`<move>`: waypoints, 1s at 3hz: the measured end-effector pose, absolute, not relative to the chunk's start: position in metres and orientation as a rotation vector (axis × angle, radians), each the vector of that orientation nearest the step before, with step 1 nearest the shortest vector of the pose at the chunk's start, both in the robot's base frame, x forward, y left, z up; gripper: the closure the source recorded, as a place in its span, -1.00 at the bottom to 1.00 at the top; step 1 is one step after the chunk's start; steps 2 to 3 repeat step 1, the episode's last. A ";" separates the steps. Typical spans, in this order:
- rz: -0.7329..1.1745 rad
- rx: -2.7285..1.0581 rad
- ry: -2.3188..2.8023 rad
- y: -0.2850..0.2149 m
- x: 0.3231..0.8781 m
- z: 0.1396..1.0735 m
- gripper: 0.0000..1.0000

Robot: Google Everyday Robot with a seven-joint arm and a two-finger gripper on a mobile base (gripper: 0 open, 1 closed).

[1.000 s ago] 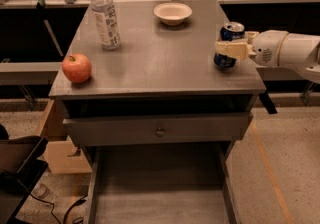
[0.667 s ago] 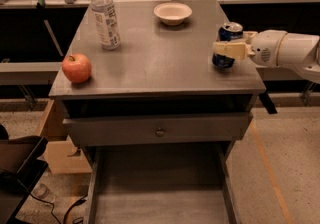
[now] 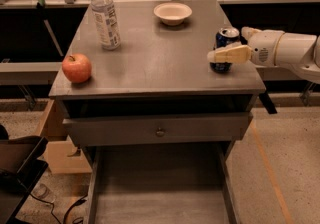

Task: Pick pepsi can from middle drawer and place on counter

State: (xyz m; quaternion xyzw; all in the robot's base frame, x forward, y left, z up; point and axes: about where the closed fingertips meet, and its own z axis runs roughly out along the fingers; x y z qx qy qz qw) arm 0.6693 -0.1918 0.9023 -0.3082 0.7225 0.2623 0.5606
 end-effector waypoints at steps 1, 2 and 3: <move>0.618 -0.726 1.702 -0.192 0.669 0.902 -1.00; 0.618 -0.726 1.702 -0.192 0.669 0.902 -1.00; 0.618 -0.726 1.702 -0.192 0.669 0.902 -1.00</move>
Offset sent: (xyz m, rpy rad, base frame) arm 0.0000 0.0000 0.0000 0.0000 0.0000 0.0000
